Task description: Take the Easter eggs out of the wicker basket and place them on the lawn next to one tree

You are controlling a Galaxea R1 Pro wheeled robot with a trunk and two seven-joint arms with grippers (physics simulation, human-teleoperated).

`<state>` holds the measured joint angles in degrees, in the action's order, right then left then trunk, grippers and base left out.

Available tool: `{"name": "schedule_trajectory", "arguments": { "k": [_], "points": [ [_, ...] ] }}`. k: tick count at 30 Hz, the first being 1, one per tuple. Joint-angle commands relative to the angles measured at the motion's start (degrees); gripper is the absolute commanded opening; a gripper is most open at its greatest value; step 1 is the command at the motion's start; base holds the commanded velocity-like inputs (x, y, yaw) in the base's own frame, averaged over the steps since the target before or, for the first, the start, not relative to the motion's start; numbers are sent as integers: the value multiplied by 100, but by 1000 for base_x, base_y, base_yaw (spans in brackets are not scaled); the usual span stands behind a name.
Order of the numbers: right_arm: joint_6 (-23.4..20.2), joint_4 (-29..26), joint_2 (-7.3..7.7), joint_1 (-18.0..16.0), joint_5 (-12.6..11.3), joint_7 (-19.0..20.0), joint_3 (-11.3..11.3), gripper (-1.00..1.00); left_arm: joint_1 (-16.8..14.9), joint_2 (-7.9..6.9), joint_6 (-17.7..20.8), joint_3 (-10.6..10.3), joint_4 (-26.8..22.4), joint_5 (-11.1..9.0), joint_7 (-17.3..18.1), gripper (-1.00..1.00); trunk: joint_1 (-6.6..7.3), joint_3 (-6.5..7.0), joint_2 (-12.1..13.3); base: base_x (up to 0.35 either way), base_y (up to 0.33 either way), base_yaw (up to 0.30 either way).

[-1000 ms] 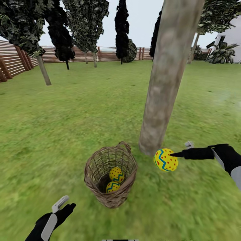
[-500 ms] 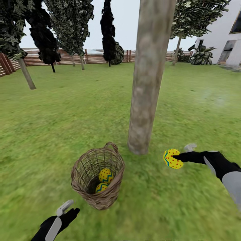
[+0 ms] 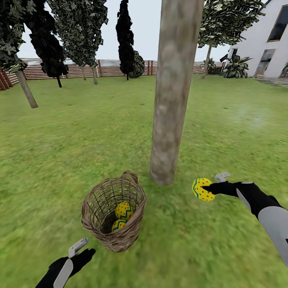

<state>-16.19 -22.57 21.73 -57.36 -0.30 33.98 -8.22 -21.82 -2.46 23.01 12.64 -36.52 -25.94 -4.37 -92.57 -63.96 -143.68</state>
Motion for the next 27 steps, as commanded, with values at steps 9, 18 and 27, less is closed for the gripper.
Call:
{"name": "schedule_trajectory", "arguments": {
  "k": [9,18,27],
  "points": [
    [-34,-10,0,0,-5,15,-13,-100,-6,-380,706,-1401,-30,-70,1255,100,1,-5,-2,0,0,0],
    [-34,-2,-2,2,-5,13,-13,-100,-6,-477,1277,-1497,-29,-61,1710,100,1,-5,-2,0,0,0],
    [-42,-10,-100,6,37,4,-22,-100,-6,-472,1329,-2038,-45,-64,1873,100,1,-5,-2,0,0,0]
  ]
}}
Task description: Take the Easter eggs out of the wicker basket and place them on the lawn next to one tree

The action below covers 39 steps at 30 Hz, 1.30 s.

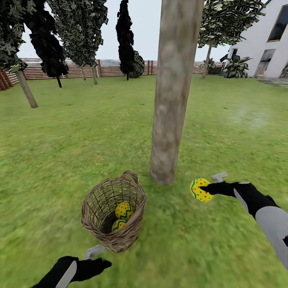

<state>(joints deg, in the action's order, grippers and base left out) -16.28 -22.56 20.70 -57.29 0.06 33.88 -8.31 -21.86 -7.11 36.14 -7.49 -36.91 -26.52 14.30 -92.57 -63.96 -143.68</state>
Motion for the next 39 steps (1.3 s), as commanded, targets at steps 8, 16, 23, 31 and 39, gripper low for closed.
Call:
{"name": "schedule_trajectory", "arguments": {
  "k": [8,16,23,31,39],
  "points": [
    [-33,-11,4,-2,-2,13,-13,-100,-2,88,31,-864,-584,-19,240,100,1,-5,-2,0,0,0],
    [-33,-3,5,-2,-14,13,-11,-100,-2,358,645,-947,-1125,-20,248,100,1,-5,-2,0,0,0],
    [-33,-2,5,-2,-15,13,-13,-100,-2,655,742,-1639,-1339,-35,244,100,1,-5,-2,0,0,0],
    [-33,-2,5,-2,-23,13,-9,-100,-2,971,998,-1718,-2764,-36,231,100,1,-5,-2,0,0,0],
    [-29,-2,-15,6,-55,-260,-13,-100,-77,1153,1008,-1683,-3913,-71,240,100,1,-5,-2,0,0,0]
  ]
}}
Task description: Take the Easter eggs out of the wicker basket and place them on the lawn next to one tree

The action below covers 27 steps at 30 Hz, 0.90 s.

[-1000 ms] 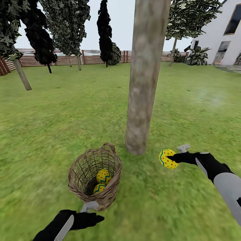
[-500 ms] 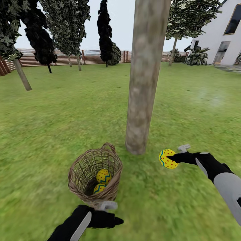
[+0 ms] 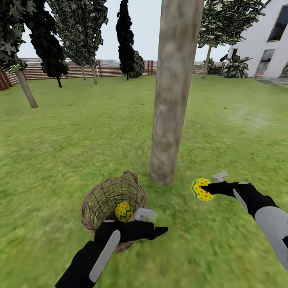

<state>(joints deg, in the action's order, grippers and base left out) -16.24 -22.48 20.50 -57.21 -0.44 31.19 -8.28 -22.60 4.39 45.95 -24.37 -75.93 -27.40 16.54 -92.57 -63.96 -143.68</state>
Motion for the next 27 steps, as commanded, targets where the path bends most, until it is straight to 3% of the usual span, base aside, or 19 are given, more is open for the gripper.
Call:
{"name": "schedule_trajectory", "arguments": {
  "k": [1,3,4,6,7,9,11,15,17,18,20,21,25,27],
  "points": [
    [-35,-10,-31,-1,-7,-24,-15,-100,-48,13,27,8,-191,-35,16,100,1,-6,-2,0,0,0],
    [-33,12,-142,4,19,-68,-15,-100,-263,23,26,10,-424,-317,16,100,1,-6,-2,0,0,0],
    [-30,42,-213,20,38,-79,-15,-100,-418,25,14,11,-470,-572,-1,100,1,-6,-2,0,0,0],
    [-29,62,-265,28,49,-113,-15,-100,-670,21,-14,71,-495,-769,-24,100,1,-6,-2,0,0,0],
    [-29,64,-281,31,51,-168,-15,-100,-795,19,-34,207,-508,-813,-26,100,1,-6,-2,0,0,0],
    [-30,64,-294,30,53,-270,-15,-100,-953,18,-63,521,-554,-840,-10,100,1,-6,-2,0,0,0],
    [-29,61,-300,34,53,-408,-15,-100,-1097,-6,-84,971,-702,-852,26,100,1,-6,-2,0,0,0],
    [-29,60,-318,35,53,-517,-21,-100,-1131,-37,-111,1612,-760,-860,82,100,1,-6,-2,0,0,0],
    [20,66,-384,59,58,-669,-24,-100,-1139,-41,-113,2123,-766,-869,570,100,1,-6,-2,0,0,0],
    [131,68,-453,124,80,-779,-30,-100,-1136,-43,-110,2343,-756,-865,1045,100,1,-6,-2,32,-83,0],
    [340,68,-611,234,100,-1153,-45,-100,-1133,-60,-108,2485,-749,-862,1564,100,1,-6,-2,90,-206,0],
    [405,69,-686,266,120,-1359,-51,-100,-1133,-65,-106,2523,-748,-862,1645,100,1,-6,-2,121,-255,0],
    [978,68,-1057,502,598,-2256,-52,-100,-1133,-70,-104,2634,-750,-863,1727,100,1,-6,-2,118,-230,0],
    [1053,68,-1110,520,656,-2467,-51,-100,-1133,-70,-104,2632,-750,-863,1729,100,1,-6,-2,23,-43,0]
  ]
}}
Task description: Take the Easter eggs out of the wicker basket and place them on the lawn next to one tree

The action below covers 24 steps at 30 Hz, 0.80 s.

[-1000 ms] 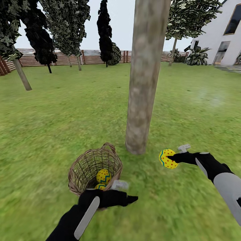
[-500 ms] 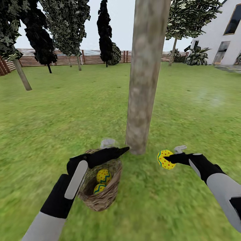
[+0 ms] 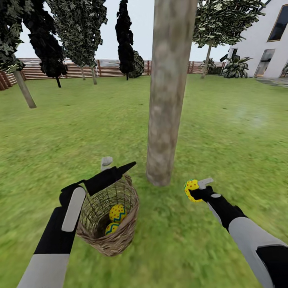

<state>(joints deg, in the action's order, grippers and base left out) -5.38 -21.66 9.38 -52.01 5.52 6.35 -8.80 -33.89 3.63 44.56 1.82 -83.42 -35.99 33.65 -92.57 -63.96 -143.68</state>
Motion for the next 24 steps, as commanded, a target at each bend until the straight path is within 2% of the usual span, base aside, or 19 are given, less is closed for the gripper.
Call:
{"name": "schedule_trajectory", "arguments": {
  "k": [1,5,13,18,24],
  "points": [
    [-15,-12,-31,4,74,-43,1,-100,-3,10,35,6,4,-5,18,100,1,-5,-2,5,-139,0],
    [-4,-8,-71,35,83,-71,-2,-100,-3,14,34,11,10,-5,19,100,1,-5,-2,1,-272,30],
    [63,-12,-113,94,92,-76,-8,-100,3,63,26,2,32,-5,4,100,1,-5,-2,0,-323,269],
    [86,-5,-229,194,364,-86,-8,-100,5,59,26,3,33,-5,10,100,1,-5,-2,0,-327,292],
    [214,151,-309,254,453,-90,-9,-100,5,50,26,5,37,-7,10,100,1,-5,-2,0,-325,249]
  ]
}}
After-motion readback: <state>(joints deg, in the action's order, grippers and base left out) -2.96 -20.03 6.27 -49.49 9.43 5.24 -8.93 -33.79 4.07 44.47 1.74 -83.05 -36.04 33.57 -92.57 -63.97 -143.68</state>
